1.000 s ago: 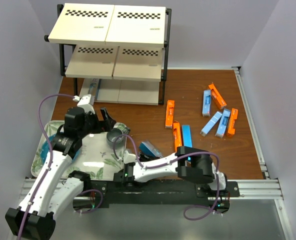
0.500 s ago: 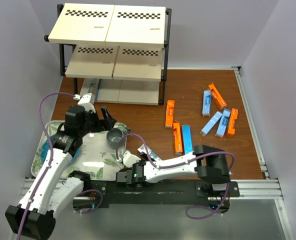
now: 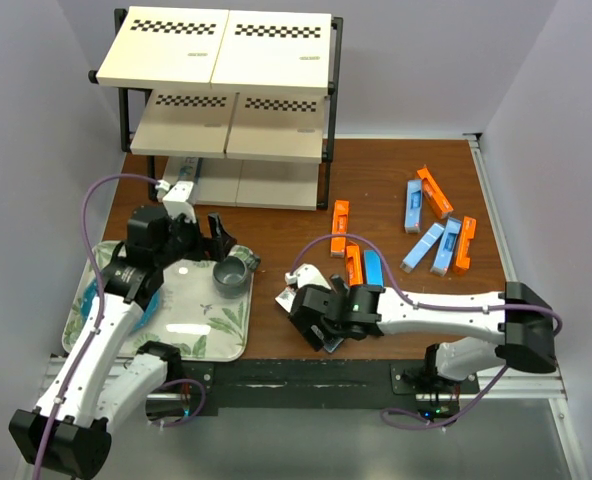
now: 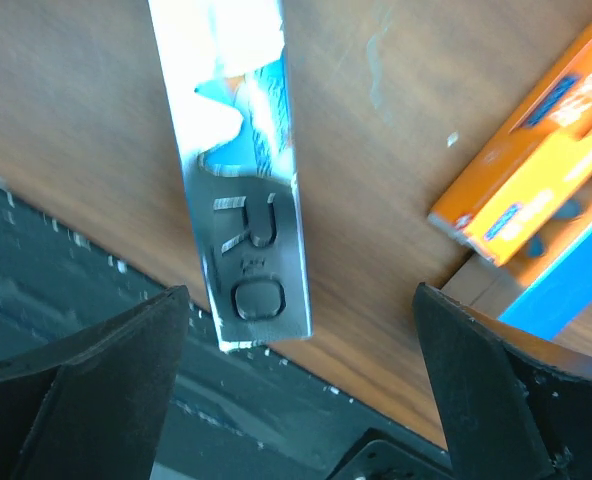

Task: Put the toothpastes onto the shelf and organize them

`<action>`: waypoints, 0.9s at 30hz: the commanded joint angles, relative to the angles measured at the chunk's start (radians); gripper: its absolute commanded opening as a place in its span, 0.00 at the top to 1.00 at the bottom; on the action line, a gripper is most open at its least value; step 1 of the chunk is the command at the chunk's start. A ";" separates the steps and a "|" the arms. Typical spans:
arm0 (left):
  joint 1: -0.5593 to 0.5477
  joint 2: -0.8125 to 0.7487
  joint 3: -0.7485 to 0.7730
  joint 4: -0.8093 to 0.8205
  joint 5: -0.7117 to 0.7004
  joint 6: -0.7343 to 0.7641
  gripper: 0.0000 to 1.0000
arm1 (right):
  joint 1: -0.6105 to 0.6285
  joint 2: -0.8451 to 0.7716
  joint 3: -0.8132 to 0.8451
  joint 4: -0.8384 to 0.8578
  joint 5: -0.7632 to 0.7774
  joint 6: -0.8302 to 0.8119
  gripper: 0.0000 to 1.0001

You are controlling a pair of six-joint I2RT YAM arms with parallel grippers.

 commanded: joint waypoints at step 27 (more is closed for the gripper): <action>-0.113 -0.050 0.159 -0.104 0.299 0.561 0.00 | -0.015 0.062 -0.052 0.165 -0.109 -0.229 0.68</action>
